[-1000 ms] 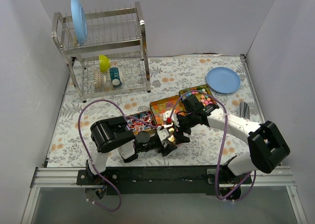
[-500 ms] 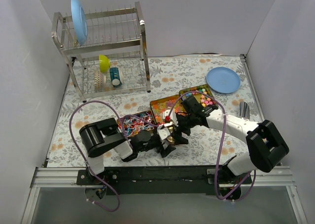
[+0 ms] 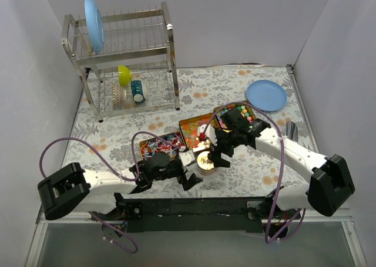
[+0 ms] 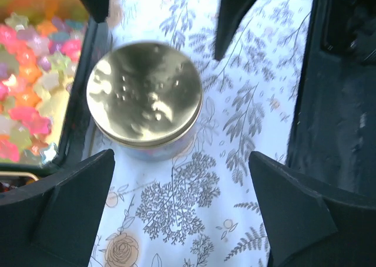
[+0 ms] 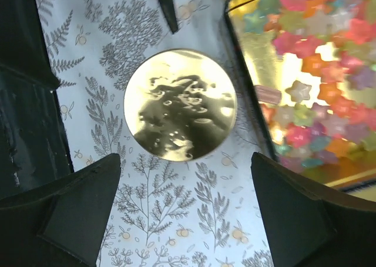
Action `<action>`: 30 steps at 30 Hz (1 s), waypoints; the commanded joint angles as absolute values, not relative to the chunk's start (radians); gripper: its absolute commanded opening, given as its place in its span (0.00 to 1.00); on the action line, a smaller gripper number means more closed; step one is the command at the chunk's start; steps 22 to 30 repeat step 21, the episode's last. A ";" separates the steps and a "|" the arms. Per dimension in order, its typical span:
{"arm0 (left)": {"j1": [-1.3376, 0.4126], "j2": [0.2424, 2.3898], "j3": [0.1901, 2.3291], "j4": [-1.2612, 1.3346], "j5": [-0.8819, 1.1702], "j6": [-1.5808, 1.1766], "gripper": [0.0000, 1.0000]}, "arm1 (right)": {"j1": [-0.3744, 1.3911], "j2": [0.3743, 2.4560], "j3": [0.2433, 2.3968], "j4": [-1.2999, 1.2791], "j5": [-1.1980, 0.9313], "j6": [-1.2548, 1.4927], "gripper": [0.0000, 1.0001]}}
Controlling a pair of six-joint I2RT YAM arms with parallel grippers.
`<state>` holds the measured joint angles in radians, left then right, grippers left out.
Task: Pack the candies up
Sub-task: Reset both arms
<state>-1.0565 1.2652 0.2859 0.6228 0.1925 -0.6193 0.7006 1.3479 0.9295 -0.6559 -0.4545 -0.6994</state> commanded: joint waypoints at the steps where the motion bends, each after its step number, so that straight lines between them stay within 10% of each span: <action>1: -1.016 1.138 0.401 0.393 0.166 -0.624 0.98 | 0.651 1.279 1.032 -0.738 -0.335 -0.528 0.98; 15: -0.373 0.921 0.703 -0.213 0.022 -0.721 0.98 | 0.379 1.108 1.117 -0.709 0.143 -0.219 0.98; 30: -0.258 0.856 0.660 -0.230 0.012 -0.775 0.98 | 0.311 1.036 1.106 -0.752 0.218 -0.280 0.98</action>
